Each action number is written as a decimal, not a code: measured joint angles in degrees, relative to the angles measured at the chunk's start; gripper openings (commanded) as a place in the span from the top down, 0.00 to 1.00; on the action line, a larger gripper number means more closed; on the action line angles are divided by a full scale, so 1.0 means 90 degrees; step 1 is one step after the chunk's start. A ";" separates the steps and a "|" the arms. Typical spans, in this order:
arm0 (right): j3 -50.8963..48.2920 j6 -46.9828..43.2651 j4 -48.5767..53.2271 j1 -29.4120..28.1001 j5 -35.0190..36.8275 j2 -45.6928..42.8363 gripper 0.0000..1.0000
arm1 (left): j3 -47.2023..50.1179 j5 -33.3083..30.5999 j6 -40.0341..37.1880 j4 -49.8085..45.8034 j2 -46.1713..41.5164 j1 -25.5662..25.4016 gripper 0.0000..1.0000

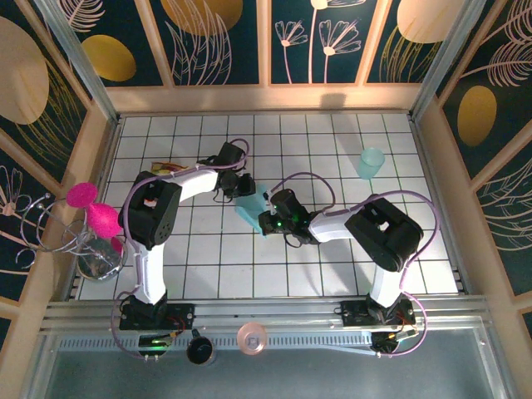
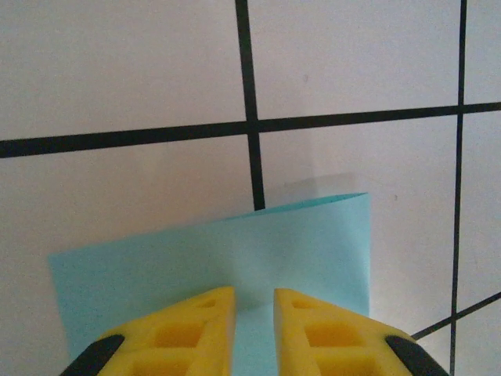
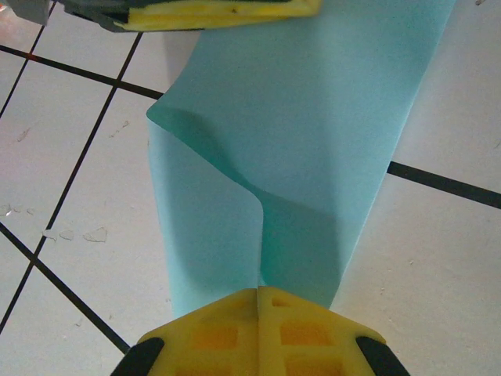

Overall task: Fold a paper plane with a square sheet of paper (pick it up from the middle)
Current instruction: Third fold the triangle at the center of the table.

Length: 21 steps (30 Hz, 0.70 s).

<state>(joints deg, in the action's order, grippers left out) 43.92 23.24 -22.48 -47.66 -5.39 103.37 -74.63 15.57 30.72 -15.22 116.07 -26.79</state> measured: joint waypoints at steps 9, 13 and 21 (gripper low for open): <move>0.0002 0.0007 0.0000 0.0000 0.0000 0.0070 1.00 | 0.0090 -0.0124 0.0039 -0.0012 -0.0058 0.0005 0.84; 0.0010 0.0005 0.0000 0.0000 -0.0005 0.0073 1.00 | 0.0090 -0.0121 0.0039 -0.0032 -0.0029 0.0005 0.85; 0.0083 0.0005 -0.0002 0.0019 -0.0010 0.0083 1.00 | 0.0090 -0.0097 0.0005 -0.0036 0.0039 0.0019 0.86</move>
<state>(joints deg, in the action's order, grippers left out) 44.66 23.29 -22.50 -47.48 -5.48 104.12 -73.82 14.70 30.76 -15.55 116.42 -26.61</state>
